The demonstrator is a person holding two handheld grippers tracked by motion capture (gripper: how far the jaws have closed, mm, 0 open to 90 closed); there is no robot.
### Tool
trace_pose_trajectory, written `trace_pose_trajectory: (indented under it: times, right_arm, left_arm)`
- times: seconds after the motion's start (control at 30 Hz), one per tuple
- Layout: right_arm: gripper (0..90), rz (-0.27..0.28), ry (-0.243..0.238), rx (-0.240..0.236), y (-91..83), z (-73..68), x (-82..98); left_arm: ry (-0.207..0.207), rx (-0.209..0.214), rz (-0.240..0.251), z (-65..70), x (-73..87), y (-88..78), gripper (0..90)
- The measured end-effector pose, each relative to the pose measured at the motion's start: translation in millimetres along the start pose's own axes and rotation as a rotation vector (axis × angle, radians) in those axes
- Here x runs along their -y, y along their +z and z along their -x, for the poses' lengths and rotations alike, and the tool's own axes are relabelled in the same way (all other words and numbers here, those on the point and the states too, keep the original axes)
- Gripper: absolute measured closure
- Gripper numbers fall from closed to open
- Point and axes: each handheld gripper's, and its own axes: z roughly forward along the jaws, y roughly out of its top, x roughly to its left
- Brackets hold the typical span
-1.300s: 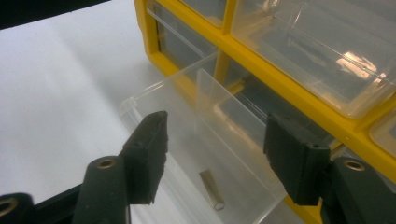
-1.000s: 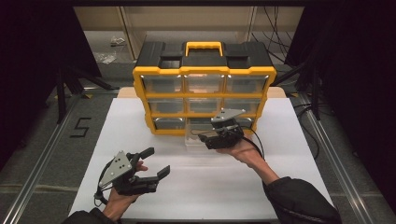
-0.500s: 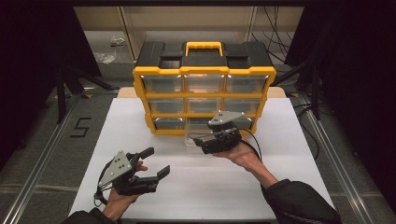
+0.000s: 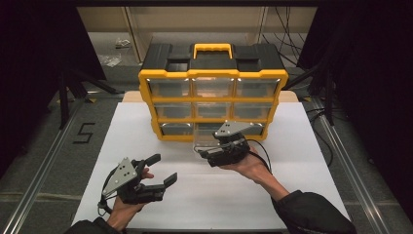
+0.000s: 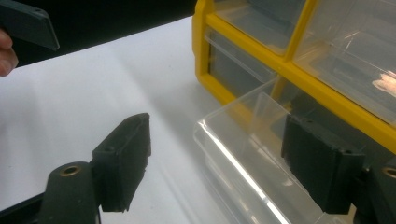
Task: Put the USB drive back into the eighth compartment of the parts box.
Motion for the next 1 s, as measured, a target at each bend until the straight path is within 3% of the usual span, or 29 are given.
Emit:
trace_pose_trajectory:
  times: [1.0]
  right_arm:
    - [24.6, -0.003, -0.023, -0.072, 2.4, -21.0, 16.5]
  left_arm:
    - [-0.005, -0.003, 0.004, -0.7, -0.6, -0.1, 17.0]
